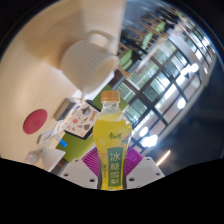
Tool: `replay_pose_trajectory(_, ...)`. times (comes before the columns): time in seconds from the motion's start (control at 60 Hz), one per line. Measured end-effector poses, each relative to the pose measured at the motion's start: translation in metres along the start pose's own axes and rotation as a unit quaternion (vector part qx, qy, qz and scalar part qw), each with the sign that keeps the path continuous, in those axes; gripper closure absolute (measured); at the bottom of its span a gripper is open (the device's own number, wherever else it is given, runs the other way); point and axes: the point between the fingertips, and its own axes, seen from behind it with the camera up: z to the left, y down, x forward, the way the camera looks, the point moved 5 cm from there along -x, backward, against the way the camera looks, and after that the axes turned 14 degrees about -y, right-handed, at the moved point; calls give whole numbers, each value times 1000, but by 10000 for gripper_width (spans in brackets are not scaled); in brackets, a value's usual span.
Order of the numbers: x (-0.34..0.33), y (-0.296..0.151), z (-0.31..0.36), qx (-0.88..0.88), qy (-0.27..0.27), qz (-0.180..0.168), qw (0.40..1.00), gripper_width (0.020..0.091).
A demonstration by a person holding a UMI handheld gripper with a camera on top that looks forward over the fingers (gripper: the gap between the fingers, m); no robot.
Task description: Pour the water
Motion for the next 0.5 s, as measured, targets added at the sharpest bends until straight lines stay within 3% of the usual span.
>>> replay_pose_trajectory(0.117,1,39,-26,211,28,-29,977,832)
replay_pose_trajectory(0.217,-4,82,-39,445,62,-74,890,831)
replay_pose_trajectory(0.333,-1,94,-24,682,61,-175,707,829)
replay_pose_trajectory(0.45,15,51,33,830,10,-252,497,829)
replay_pose_trajectory(0.5,23,23,52,853,-25,-276,443,830)
